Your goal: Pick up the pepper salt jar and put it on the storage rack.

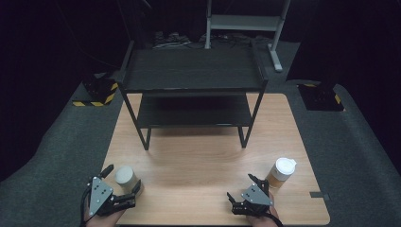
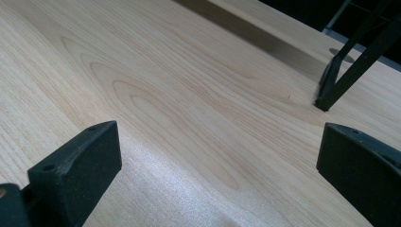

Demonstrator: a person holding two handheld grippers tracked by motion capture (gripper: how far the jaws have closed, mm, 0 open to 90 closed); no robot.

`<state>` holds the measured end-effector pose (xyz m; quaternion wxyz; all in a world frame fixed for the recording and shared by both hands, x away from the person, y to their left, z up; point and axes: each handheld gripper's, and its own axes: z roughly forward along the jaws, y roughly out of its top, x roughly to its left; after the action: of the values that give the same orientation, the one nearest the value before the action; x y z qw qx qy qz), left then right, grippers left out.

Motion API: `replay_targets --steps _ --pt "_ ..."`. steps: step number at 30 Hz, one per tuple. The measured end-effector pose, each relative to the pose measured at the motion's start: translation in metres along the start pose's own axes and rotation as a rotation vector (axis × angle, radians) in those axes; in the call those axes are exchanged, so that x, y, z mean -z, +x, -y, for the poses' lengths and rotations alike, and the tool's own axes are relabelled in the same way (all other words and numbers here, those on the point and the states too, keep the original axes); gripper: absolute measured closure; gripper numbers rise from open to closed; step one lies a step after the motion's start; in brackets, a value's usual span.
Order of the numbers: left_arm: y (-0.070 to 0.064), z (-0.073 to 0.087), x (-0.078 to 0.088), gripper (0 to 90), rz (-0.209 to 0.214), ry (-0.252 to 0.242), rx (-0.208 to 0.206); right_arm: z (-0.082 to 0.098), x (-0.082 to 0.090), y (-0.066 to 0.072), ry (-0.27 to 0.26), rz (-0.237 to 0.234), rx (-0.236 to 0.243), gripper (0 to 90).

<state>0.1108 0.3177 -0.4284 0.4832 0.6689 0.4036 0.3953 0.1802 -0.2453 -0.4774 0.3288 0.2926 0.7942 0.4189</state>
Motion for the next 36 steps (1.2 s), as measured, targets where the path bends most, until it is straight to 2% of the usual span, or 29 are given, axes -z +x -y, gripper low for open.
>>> replay_targets --steps 11,22,23,24,25,32,36 --pt "0.008 0.012 -0.006 0.4 -0.014 0.036 0.055 0.000 0.000 0.000 0.000 0.000 0.002 0.0" --pt "0.016 0.026 -0.011 0.5 0.000 0.057 0.098 0.000 0.000 0.000 0.000 -0.001 0.002 0.0" --pt "0.017 0.027 -0.011 0.7 0.005 0.057 0.104 0.000 0.000 0.000 0.001 -0.001 0.002 0.0" --pt "0.021 0.031 -0.012 0.7 0.017 0.050 0.133 0.000 0.000 0.000 0.001 -0.001 0.002 0.0" --pt "0.022 0.033 -0.013 1.6 0.022 0.049 0.145 0.000 0.000 0.000 0.002 0.000 0.003 0.0" --pt "0.023 0.037 -0.014 9.0 0.036 0.057 0.134 -0.001 0.000 0.000 0.003 -0.001 0.001 0.0" --pt "0.027 0.041 -0.015 16.5 0.052 0.053 0.157 0.000 0.000 0.000 0.003 -0.001 0.003 0.0"
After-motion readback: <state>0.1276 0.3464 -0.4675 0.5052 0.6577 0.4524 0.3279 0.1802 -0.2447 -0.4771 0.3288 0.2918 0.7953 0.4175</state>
